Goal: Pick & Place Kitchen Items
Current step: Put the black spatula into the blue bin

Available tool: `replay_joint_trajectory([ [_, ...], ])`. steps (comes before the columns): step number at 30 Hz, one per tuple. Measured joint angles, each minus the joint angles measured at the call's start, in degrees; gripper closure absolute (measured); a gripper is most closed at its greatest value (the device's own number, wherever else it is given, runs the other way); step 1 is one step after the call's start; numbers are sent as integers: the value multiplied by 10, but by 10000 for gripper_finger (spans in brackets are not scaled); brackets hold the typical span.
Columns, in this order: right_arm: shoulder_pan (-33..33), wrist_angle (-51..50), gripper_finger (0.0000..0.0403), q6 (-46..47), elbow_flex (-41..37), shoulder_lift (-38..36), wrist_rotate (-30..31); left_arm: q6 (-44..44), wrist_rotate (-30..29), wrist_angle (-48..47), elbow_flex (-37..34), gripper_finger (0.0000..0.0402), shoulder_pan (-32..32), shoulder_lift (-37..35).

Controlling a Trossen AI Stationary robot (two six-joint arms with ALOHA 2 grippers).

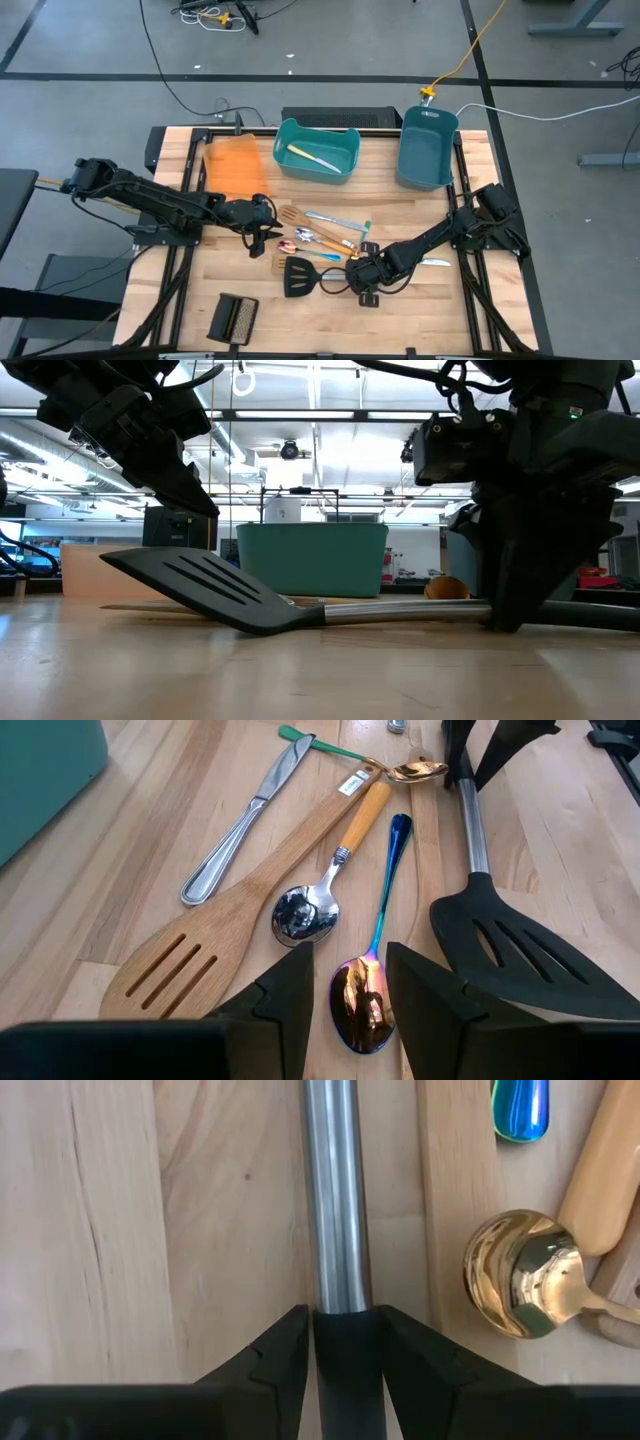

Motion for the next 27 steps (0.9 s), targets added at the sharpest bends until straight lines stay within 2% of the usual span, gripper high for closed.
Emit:
replay_joint_trajectory([
  [7,0,8,274,0,0,6,3,0,0,0,0,268,0,0],
  [16,0,-2,311,-5,0,7,6,1,0,0,0,268,0,0],
  [27,0,-16,311,0,3,7,6,2,0,0,0,268,0,0],
])
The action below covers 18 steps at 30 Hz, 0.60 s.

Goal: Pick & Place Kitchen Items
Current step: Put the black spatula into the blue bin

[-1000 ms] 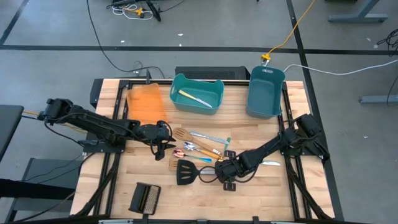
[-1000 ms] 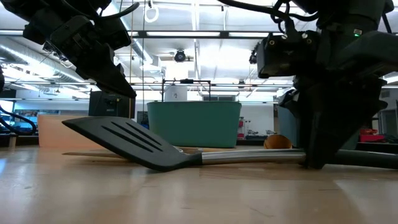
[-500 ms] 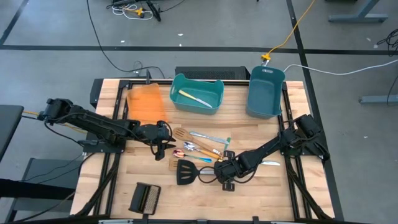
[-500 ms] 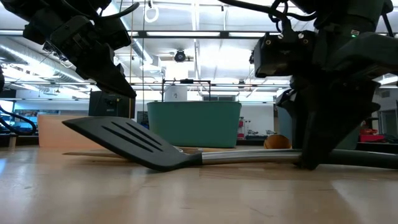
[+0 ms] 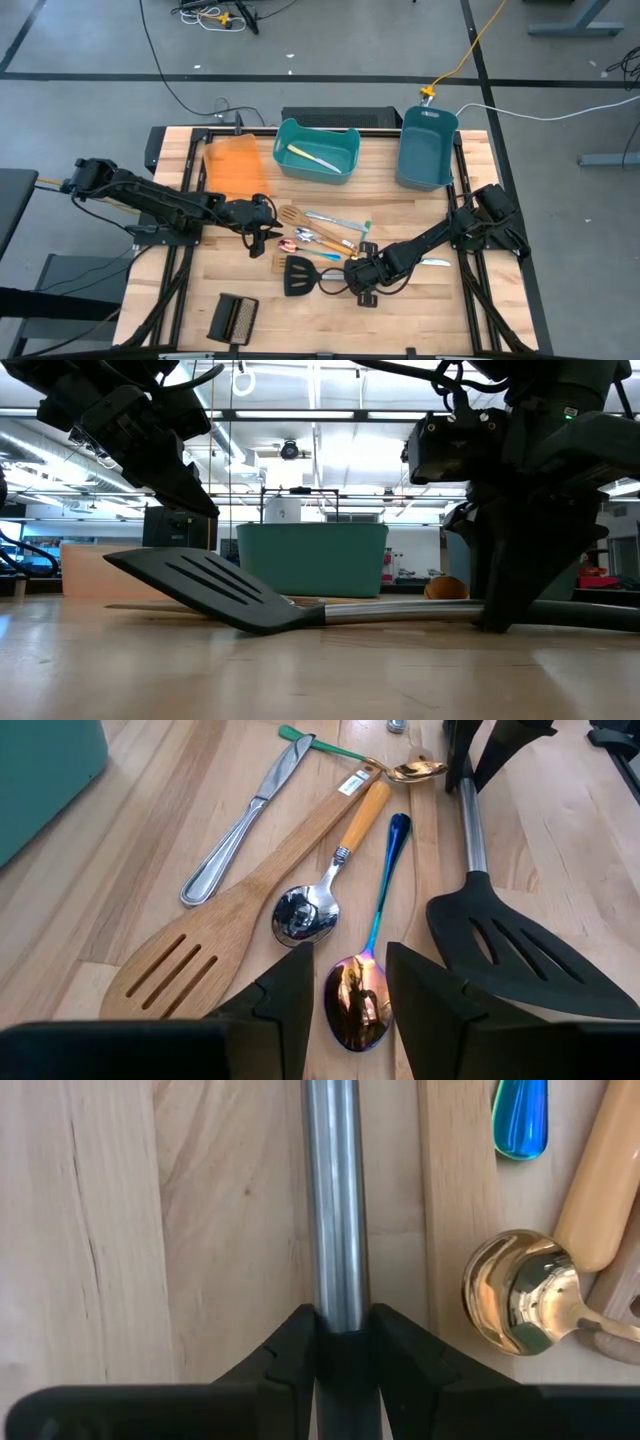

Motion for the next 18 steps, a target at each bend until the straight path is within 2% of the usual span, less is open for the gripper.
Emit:
replay_joint_trajectory([
  [18,0,-86,312,-29,86,4,-10,0,0,0,0,268,0,0],
])
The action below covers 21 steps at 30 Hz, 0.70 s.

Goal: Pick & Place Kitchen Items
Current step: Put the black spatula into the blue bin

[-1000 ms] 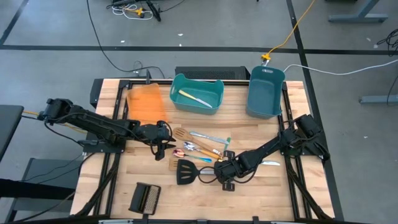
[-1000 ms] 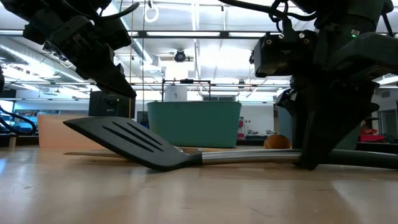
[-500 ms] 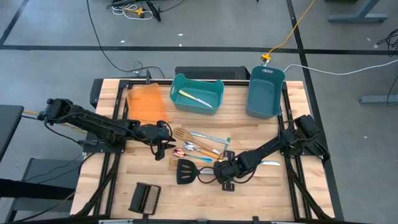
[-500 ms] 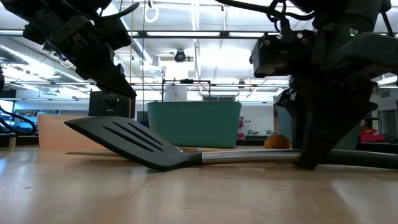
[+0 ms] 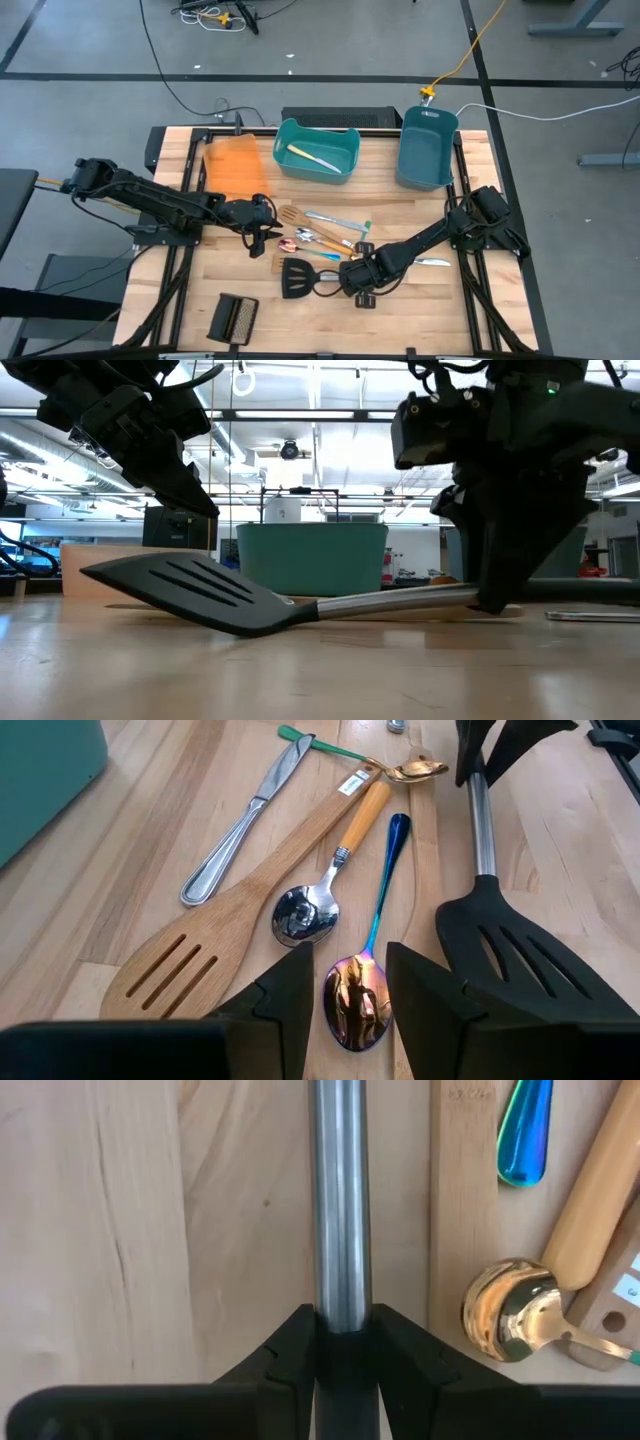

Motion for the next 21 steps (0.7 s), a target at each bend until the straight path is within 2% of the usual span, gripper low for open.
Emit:
replay_joint_trajectory([
  [11,0,-85,312,-13,60,-11,1,3,0,0,0,268,0,0],
  [21,0,-141,312,2,64,-107,56,3,0,-1,0,268,0,0],
])
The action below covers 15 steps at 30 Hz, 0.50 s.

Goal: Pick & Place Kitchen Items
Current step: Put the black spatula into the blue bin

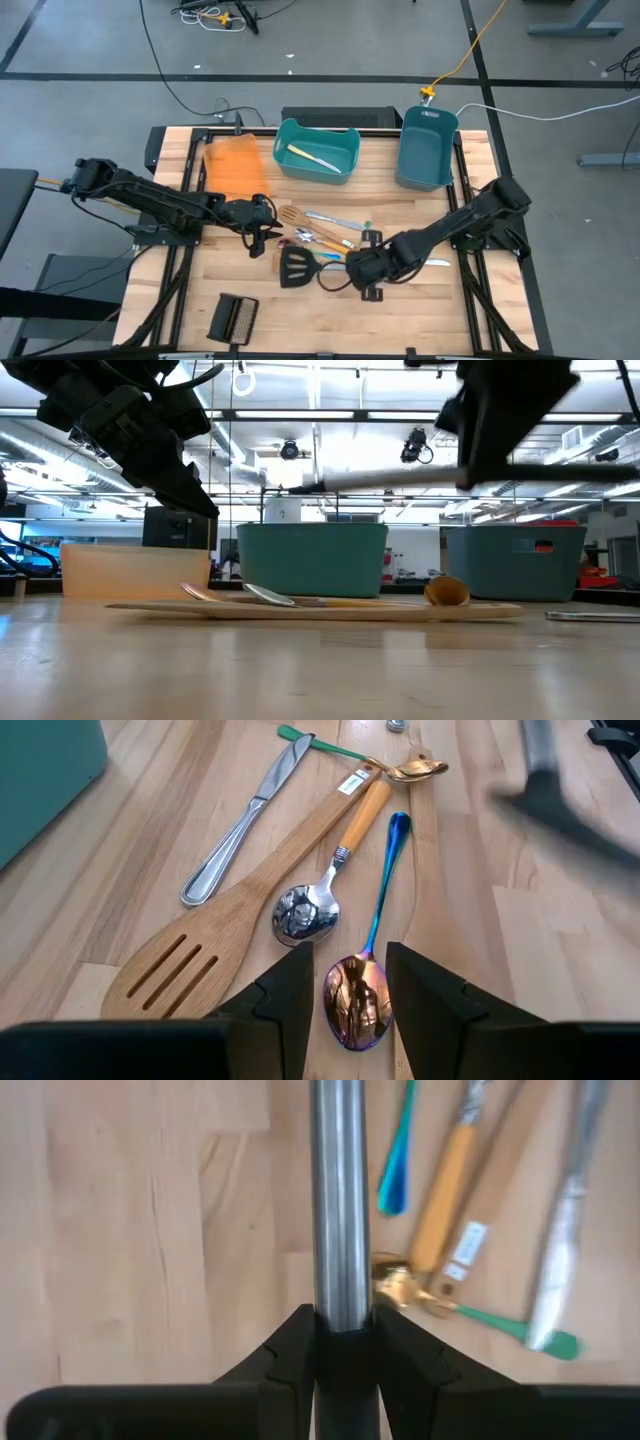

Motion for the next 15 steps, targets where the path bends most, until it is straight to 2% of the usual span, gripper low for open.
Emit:
replay_joint_trajectory([
  [5,0,-35,312,11,0,-49,19,0,0,0,0,268,0,0],
  [15,-8,-91,312,18,0,-103,78,1,0,0,0,268,0,0],
])
